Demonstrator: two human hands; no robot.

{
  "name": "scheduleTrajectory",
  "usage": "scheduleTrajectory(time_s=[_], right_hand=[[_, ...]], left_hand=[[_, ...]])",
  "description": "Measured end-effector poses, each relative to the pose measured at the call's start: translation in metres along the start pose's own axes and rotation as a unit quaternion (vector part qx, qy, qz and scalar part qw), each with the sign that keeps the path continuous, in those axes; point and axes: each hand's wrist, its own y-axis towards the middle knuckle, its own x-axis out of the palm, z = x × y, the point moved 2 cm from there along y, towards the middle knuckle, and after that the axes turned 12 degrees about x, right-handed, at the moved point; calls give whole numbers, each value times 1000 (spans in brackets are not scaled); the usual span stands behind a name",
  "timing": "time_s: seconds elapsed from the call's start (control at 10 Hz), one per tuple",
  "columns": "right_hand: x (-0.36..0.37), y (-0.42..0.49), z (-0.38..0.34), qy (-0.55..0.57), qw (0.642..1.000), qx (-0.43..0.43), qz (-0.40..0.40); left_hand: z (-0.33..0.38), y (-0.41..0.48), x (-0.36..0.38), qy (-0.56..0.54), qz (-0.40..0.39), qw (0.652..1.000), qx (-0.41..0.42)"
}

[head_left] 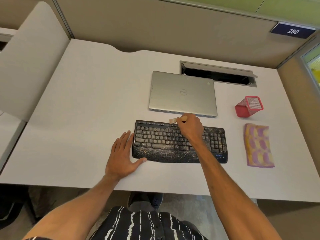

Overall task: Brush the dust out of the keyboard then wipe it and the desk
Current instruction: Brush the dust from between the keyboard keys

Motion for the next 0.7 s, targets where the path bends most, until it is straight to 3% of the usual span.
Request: scheduleTrajectory(time_s=[0.4, 0.6, 0.7], right_hand=[[5, -8, 2, -46, 997, -50, -42], [-6, -11, 7, 17, 999, -32, 29], [0, -15, 2, 3, 999, -50, -12]], left_hand=[[-1, 0, 2, 5, 0, 1000, 2], [-1, -1, 3, 8, 0, 1000, 4], [0, -1, 2, 13, -2, 1000, 6]])
